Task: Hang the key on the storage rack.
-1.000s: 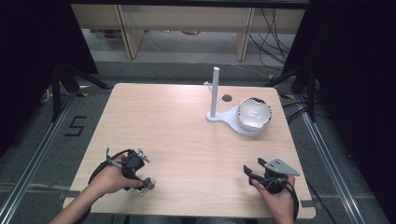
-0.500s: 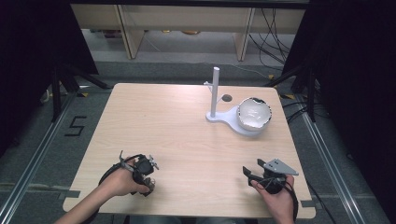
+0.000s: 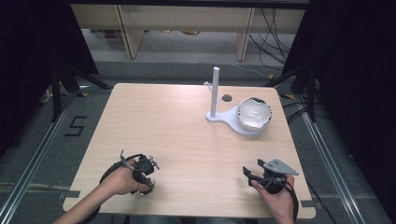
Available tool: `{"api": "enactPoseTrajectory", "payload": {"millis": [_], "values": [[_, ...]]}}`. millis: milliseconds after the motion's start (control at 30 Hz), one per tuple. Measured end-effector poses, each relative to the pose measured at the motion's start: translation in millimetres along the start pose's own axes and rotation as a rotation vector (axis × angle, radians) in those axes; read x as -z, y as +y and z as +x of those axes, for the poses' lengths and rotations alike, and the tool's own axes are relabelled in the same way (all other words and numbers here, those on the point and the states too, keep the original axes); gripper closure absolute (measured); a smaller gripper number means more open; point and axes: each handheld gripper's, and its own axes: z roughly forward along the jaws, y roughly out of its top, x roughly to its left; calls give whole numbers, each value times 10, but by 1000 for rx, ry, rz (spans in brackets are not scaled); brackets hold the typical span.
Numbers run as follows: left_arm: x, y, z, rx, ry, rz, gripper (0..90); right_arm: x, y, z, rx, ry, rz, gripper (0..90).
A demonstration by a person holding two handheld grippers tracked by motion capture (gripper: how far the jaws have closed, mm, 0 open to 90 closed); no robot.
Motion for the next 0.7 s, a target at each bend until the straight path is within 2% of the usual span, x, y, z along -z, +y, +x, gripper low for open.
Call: {"api": "enactPoseTrajectory", "payload": {"millis": [67, 267, 433, 533, 567, 667, 700], "values": [[1, 2, 6, -14, 2, 4, 527, 0, -1, -2, 1, -1, 1, 315], [6, 1, -3, -12, 1, 2, 617, -2, -4, -4, 1, -2, 8, 314], [15, -12, -11, -10, 1, 19, 593, 3, -3, -5, 2, -5, 15, 314], [3, -28, -24, 7, -1, 9, 551, 3, -4, -10, 6, -10, 13, 314], [15, -43, -18, 8, -9, 24, 545, 3, -4, -12, 5, -9, 14, 313], [6, -63, -12, 20, -6, 12, 550, 3, -4, -11, 8, -13, 13, 313], [14, -66, 1, 12, -4, 24, 550, 10, -8, 16, -27, -11, 28, 313]]}}
